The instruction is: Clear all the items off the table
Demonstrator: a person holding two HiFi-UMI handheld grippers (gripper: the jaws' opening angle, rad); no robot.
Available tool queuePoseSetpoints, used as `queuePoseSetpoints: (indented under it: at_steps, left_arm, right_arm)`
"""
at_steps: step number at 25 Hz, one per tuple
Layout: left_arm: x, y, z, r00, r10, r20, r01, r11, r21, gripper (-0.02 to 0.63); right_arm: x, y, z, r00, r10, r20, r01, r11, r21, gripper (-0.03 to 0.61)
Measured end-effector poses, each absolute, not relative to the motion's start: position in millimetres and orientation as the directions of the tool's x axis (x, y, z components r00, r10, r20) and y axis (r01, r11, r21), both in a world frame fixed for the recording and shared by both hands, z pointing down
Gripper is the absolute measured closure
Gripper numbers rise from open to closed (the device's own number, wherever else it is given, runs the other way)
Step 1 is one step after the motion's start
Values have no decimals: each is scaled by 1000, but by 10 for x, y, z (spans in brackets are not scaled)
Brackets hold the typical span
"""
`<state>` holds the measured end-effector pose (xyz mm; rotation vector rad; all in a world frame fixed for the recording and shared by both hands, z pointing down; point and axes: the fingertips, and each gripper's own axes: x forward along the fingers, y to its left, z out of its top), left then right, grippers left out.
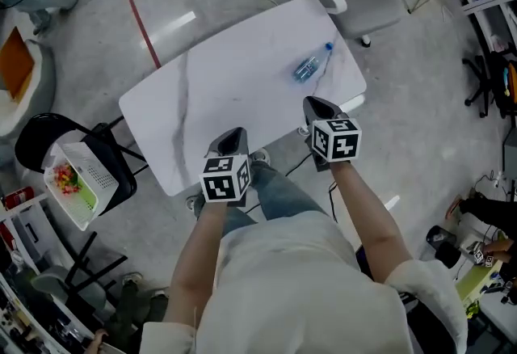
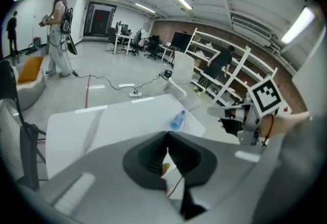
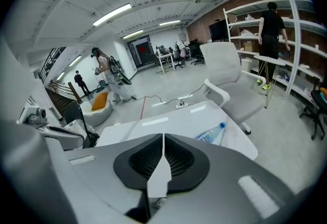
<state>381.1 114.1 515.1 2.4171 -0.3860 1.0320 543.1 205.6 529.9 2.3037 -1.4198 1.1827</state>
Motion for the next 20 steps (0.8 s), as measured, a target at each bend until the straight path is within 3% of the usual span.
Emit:
queuePoseSetpoints:
  at_steps: [20]
  left_arm:
    - [4099, 1137, 5925, 571, -1, 821, -451, -836, 313, 604]
  right_arm:
    - [6530, 1993, 7149, 227, -470, 853, -543, -788, -290, 345]
